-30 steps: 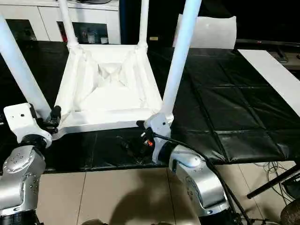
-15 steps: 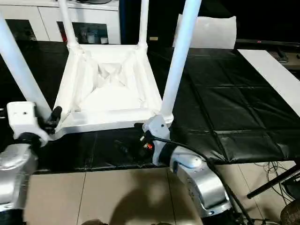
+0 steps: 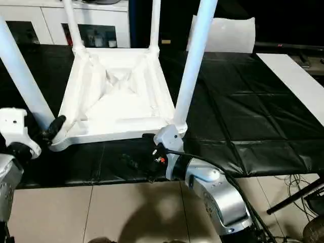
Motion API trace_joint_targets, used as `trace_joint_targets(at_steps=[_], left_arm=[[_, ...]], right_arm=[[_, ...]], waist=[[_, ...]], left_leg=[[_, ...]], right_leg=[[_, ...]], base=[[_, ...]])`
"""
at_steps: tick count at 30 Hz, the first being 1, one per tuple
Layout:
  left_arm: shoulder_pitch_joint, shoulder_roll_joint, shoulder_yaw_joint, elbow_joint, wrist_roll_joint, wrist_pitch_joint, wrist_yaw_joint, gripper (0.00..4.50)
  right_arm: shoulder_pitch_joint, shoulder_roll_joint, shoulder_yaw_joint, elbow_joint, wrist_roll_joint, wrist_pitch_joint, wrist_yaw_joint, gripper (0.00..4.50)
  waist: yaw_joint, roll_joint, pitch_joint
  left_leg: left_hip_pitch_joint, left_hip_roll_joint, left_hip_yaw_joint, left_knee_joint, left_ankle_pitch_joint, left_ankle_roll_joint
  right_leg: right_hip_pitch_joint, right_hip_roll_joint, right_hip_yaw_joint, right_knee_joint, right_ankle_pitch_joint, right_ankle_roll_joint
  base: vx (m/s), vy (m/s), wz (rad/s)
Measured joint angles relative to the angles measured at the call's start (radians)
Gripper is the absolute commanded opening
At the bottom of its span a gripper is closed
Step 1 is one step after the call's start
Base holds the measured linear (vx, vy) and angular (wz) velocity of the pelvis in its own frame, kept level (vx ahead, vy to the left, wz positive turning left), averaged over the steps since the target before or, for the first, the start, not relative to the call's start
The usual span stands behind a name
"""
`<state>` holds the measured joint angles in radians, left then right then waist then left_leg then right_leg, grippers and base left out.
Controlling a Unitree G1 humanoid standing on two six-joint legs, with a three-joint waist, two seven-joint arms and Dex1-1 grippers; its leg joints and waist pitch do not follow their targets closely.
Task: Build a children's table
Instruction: Flip table
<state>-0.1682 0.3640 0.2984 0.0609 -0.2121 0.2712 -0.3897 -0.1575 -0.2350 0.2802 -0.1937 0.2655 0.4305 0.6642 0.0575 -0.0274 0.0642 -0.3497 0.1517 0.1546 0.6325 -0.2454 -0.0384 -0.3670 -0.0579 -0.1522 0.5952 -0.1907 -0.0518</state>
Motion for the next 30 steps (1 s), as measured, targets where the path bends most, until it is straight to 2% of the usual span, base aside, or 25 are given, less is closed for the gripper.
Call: trace_joint_targets(at_steps=[3, 7, 10, 16, 20, 23, 27, 30], left_arm=[[-0.010, 0.013, 0.000, 0.027, 0.000, -0.012, -0.014, 2.69], [-0.025, 0.025, -0.004, 0.044, -0.003, -0.014, -0.034, 2.20], [-0.025, 0.051, -0.016, 0.053, -0.004, -0.019, -0.060, 2.07], [-0.032, 0.101, -0.021, 0.094, -0.018, -0.039, -0.131, 2.02], [-0.034, 0.101, -0.019, 0.098, -0.032, -0.035, -0.137, 2.02], [-0.038, 0.076, 0.002, 0.079, -0.053, 0.010, -0.113, 2.02], [-0.030, -0.008, 0.018, 0.003, -0.064, 0.082, -0.013, 2.02], [-0.023, -0.092, 0.023, -0.064, -0.075, 0.120, 0.073, 2.02]], right_arm=[[0.000, -0.001, 0.002, 0.000, 0.000, 0.000, 0.000, 4.50], [0.000, 0.000, 0.002, 0.000, 0.000, -0.002, 0.000, 4.50], [0.000, 0.000, 0.002, 0.000, 0.000, -0.005, 0.002, 4.50], [0.000, -0.004, 0.002, 0.000, 0.003, -0.006, 0.020, 4.50], [0.000, -0.003, 0.002, 0.000, 0.003, -0.007, 0.020, 4.50], [0.000, 0.007, 0.001, 0.002, 0.004, -0.005, 0.009, 4.50], [-0.003, 0.045, -0.012, 0.013, 0.010, 0.021, -0.046, 4.50], [-0.015, 0.082, -0.056, 0.053, 0.006, 0.047, -0.120, 4.50]], waist=[[0.000, 0.000, 0.000], [0.000, 0.001, 0.001], [0.000, 0.001, 0.001], [0.000, 0.001, 0.001], [0.000, 0.001, 0.001], [0.002, 0.002, 0.001], [0.003, 0.005, 0.003], [0.001, 0.008, 0.004]], left_leg=[[0.000, 0.000, 0.000, 0.000, 0.000, 0.000], [0.000, 0.000, 0.000, 0.000, 0.000, 0.000], [0.000, 0.000, 0.000, -0.001, 0.000, -0.001], [0.001, 0.000, 0.001, -0.003, 0.000, -0.001], [0.002, 0.000, 0.002, -0.006, 0.002, -0.003], [0.002, 0.000, 0.002, -0.006, 0.002, -0.003], [0.001, 0.000, 0.002, -0.006, 0.002, -0.004], [0.001, 0.000, 0.003, -0.006, 0.002, -0.004]], right_leg=[[0.000, 0.000, 0.000, 0.000, 0.000, 0.000], [0.000, 0.000, 0.000, 0.000, 0.000, -0.001], [0.000, 0.000, 0.000, 0.000, 0.000, -0.001], [0.000, 0.000, 0.000, 0.000, 0.000, -0.002], [-0.001, 0.000, 0.001, 0.000, 0.000, -0.003], [-0.001, 0.000, 0.001, 0.000, 0.000, -0.004], [-0.001, 0.000, 0.001, 0.000, 0.000, -0.004], [-0.002, 0.000, 0.002, 0.000, 0.000, -0.004]], base=[[0.000, 0.000, 0.00], [0.000, 0.000, 0.00], [0.000, 0.000, 0.00], [0.000, 0.000, 0.00], [0.000, 0.000, 0.00], [0.000, 0.000, 0.00], [0.000, 0.000, 0.00], [0.000, 0.000, 0.00]])
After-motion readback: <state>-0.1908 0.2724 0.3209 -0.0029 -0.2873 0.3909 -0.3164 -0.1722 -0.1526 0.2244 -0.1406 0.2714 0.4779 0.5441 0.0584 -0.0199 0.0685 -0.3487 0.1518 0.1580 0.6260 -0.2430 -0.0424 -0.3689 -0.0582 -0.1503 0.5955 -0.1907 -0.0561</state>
